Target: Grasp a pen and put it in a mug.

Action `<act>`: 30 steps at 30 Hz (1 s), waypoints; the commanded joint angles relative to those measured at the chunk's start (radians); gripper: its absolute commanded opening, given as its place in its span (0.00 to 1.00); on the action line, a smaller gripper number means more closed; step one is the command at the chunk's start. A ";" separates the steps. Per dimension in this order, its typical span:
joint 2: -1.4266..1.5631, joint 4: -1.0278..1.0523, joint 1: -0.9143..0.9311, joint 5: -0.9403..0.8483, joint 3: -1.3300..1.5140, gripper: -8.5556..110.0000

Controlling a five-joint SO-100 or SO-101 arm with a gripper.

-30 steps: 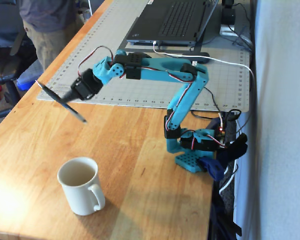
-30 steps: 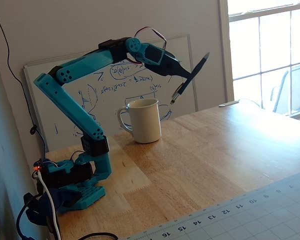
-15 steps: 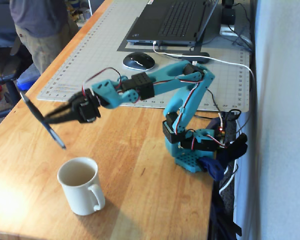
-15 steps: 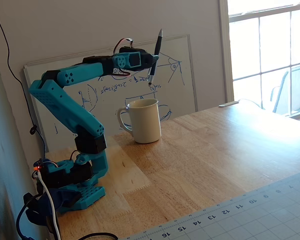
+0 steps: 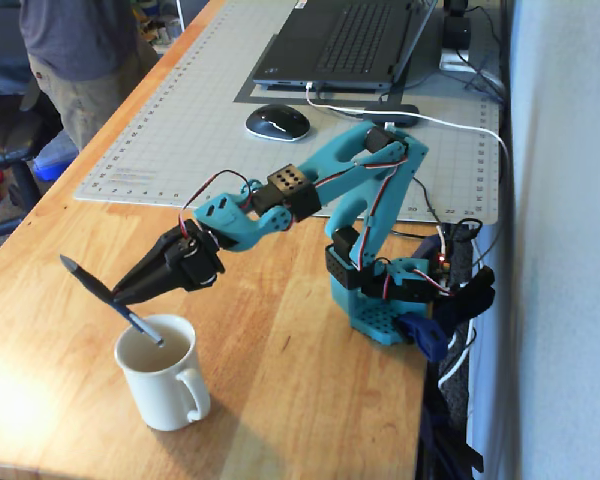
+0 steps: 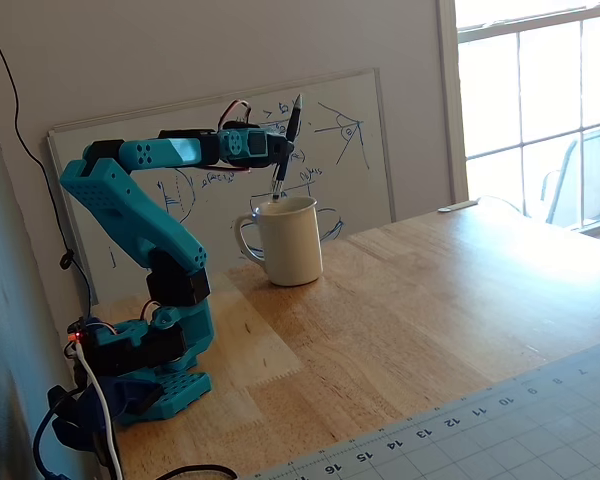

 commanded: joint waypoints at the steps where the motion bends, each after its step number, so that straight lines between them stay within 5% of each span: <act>1: 0.057 -0.037 0.028 -0.012 -0.006 0.09; 15: 0.032 -0.038 -0.029 -0.008 0.104 0.09; 24: 0.061 -0.038 -0.008 0.014 0.103 0.21; 30: 0.181 -0.029 0.043 0.253 0.101 0.16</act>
